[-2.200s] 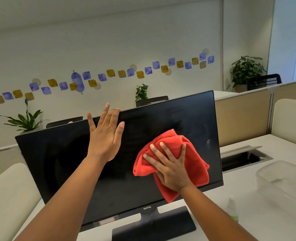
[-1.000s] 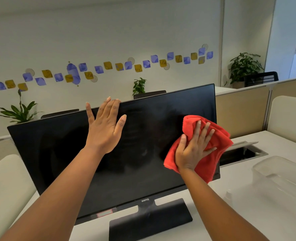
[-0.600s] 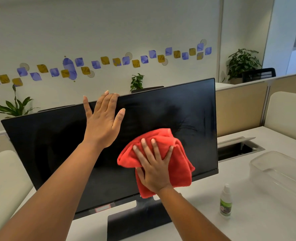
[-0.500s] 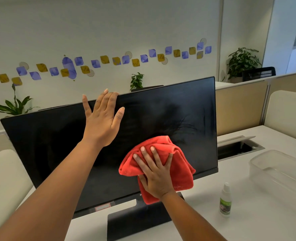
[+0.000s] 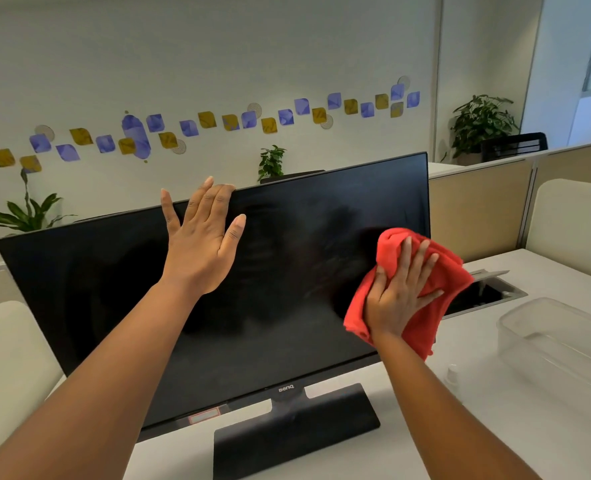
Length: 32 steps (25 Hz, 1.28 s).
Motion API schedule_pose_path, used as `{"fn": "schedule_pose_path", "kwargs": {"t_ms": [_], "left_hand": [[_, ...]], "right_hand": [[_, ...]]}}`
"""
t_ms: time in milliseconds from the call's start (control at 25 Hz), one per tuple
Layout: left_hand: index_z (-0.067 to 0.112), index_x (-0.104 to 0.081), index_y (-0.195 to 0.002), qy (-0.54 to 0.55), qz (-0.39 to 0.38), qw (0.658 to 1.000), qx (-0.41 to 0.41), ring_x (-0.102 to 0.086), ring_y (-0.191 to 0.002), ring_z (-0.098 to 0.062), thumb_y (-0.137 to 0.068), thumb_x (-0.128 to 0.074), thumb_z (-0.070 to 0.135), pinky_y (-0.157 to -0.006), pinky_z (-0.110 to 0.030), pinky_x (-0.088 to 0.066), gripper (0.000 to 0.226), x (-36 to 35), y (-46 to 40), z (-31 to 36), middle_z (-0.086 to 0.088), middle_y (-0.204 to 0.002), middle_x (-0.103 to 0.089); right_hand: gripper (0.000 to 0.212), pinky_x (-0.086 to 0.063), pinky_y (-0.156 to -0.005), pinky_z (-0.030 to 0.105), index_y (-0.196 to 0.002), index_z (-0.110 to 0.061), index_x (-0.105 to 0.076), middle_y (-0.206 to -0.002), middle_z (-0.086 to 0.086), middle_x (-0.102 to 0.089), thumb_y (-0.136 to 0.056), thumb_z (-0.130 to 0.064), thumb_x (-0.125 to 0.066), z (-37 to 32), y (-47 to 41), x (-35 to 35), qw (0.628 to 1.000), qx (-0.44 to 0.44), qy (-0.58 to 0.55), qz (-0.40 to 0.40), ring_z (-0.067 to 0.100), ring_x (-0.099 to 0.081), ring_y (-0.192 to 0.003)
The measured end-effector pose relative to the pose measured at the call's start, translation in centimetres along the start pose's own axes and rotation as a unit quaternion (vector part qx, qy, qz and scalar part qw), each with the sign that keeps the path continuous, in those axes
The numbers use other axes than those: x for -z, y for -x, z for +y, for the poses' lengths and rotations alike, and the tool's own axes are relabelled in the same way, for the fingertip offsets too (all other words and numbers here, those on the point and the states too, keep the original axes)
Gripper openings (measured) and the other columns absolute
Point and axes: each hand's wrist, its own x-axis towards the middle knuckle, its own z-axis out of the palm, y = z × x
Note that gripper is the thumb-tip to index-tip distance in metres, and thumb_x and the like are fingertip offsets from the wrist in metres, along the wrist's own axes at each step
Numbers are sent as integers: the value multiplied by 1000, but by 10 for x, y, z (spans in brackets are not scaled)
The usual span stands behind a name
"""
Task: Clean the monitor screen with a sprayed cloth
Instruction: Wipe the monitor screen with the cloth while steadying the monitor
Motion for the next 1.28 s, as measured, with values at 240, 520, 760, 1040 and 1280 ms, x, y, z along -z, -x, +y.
{"fn": "schedule_pose_path", "kwargs": {"t_ms": [240, 520, 760, 1040, 1280], "left_hand": [[18, -21, -141, 8, 17, 1000, 0, -3, -142, -9, -87, -11, 47, -109, -45, 23, 63, -3, 0, 1, -1, -152, -23], [15, -24, -140, -6, 36, 999, -5, -7, -142, -12, -83, -6, 52, -110, -49, 19, 70, -4, 2, 2, -4, -148, -30], [19, 5, -143, -82, 15, 997, -8, 7, -142, -11, -83, 0, 54, -109, -46, 21, 69, -5, 7, 2, -1, -156, -7], [22, 14, -141, -106, 29, 994, -14, 16, -140, -12, -86, -4, 53, -109, -40, 24, 66, -7, 11, 3, 2, -154, 10], [22, 18, -139, -77, 38, 996, -4, 22, -137, -9, -85, -3, 53, -107, -33, 28, 65, -15, 10, 10, 5, -149, 20]], "right_hand": [[66, 3, -104, 69, -145, -25, -16, -155, 8, -13, -87, -54, -28, -41, -7, -8, 997, 72, -1, 10, 27, -3, -143], [56, 6, -106, 62, -143, -27, -21, -150, 0, -19, -90, -39, -36, -22, 62, -11, 924, 367, 56, -96, 17, 8, -144], [44, -13, -110, 64, -136, -8, -39, -145, 11, -32, -92, -12, -33, -32, 25, 15, 964, 232, -122, -48, 22, -11, -143], [50, -15, -103, 74, -140, -17, -33, -145, 14, -37, -93, -27, -45, -91, -60, 22, 975, 196, -100, 22, 32, -24, -139], [73, 5, -101, 72, -145, -34, -5, -153, -1, -3, -84, -63, -32, -35, -19, 5, 968, 238, 65, -57, 20, 9, -143]]}}
